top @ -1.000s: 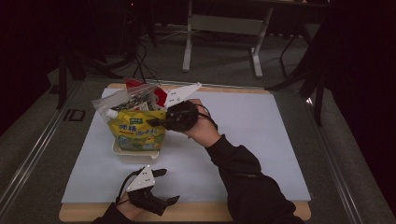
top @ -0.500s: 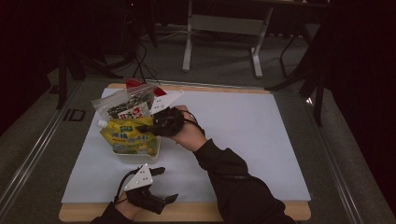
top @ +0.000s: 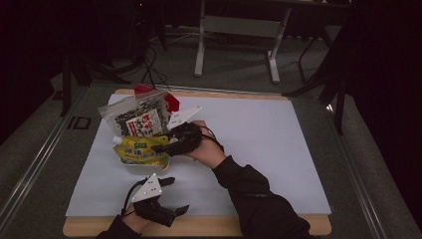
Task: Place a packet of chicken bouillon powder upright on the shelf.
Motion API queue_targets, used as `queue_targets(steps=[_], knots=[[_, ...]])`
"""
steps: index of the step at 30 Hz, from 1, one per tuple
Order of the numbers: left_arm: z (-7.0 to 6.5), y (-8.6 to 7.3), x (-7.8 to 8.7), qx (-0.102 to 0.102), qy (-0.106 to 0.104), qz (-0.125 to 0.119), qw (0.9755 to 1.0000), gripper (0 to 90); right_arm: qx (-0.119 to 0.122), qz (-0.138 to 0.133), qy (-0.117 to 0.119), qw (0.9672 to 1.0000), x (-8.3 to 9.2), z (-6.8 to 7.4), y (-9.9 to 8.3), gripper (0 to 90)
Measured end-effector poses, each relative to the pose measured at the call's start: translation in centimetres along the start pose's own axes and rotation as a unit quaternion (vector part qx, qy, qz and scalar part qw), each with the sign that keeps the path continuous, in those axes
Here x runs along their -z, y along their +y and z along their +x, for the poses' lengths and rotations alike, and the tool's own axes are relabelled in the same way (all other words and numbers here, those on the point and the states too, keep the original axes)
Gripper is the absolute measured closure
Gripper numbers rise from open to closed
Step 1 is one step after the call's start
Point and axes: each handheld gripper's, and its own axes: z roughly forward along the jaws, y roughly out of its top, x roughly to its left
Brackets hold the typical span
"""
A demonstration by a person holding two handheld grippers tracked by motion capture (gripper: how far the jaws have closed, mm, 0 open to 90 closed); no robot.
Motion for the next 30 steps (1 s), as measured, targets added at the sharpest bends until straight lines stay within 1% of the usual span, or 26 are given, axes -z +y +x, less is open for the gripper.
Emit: queue_targets(steps=[3,7,9,10,11,15,18,19,20,21,23,24,26,27,29,30], knots=[[0.0,0.0,0.0,-0.006,0.001,0.003,1.0000,2.0,-0.001,-0.001,-0.012,0.9999,0.7,0.2,-1.0,49.6],[0.1,0.0,-0.1,-0.003,0.001,0.003,1.0000,2.0,-0.010,-0.008,-0.022,0.9997,1.7,0.1,-2.6,38.1],[0.0,0.0,-0.2,-0.005,0.001,0.005,1.0000,2.0,-0.017,-0.008,-0.021,0.9996,2.1,0.0,-3.5,34.2],[0.0,0.0,-0.2,-0.005,-0.001,0.004,1.0000,2.0,-0.020,-0.009,-0.022,0.9995,2.2,0.0,-4.0,30.9],[0.0,0.0,-0.2,-0.006,-0.001,0.005,1.0000,2.0,-0.019,-0.008,-0.017,0.9996,2.4,0.0,-4.7,28.3],[-0.1,-0.1,-0.3,-0.008,0.001,0.008,0.9999,2.0,-0.027,-0.006,-0.019,0.9994,2.8,0.0,-6.3,24.1],[-0.1,-0.1,-0.2,-0.008,0.002,0.008,0.9999,2.0,-0.038,-0.008,-0.021,0.9990,3.4,-0.1,-7.7,20.9],[-0.1,-0.1,-0.2,-0.008,0.002,0.008,0.9999,2.0,-0.038,-0.008,-0.021,0.9990,3.4,-0.1,-7.7,20.9],[-0.1,-0.1,-0.2,-0.008,0.000,0.007,0.9999,2.0,-0.040,-0.006,-0.021,0.9990,3.6,-0.1,-8.1,20.4],[-0.1,-0.1,-0.2,-0.008,0.001,0.007,0.9999,2.0,-0.048,-0.009,-0.025,0.9985,3.9,-0.1,-8.9,19.9],[-0.1,-0.1,-0.2,-0.008,0.001,0.006,0.9999,2.0,-0.051,-0.008,-0.026,0.9983,4.2,-0.1,-9.5,18.8],[-0.1,-0.1,-0.2,-0.009,0.001,0.008,0.9999,2.0,-0.054,-0.008,-0.030,0.9980,4.4,-0.1,-10.0,18.6],[-0.1,-0.1,-0.2,-0.008,0.001,0.007,0.9999,2.0,-0.056,-0.009,-0.033,0.9979,4.5,-0.2,-10.2,18.7],[-0.1,-0.1,-0.2,-0.009,0.001,0.007,0.9999,2.0,-0.057,-0.004,-0.033,0.9978,4.6,-0.2,-11.2,17.6],[-0.1,-0.1,-0.2,-0.010,0.002,0.008,0.9999,2.0,-0.058,-0.002,-0.034,0.9977,4.7,-0.2,-11.8,17.2],[-0.1,-0.1,-0.2,-0.010,0.001,0.008,0.9999,2.0,-0.063,-0.002,-0.034,0.9974,4.8,-0.2,-12.3,17.1]])
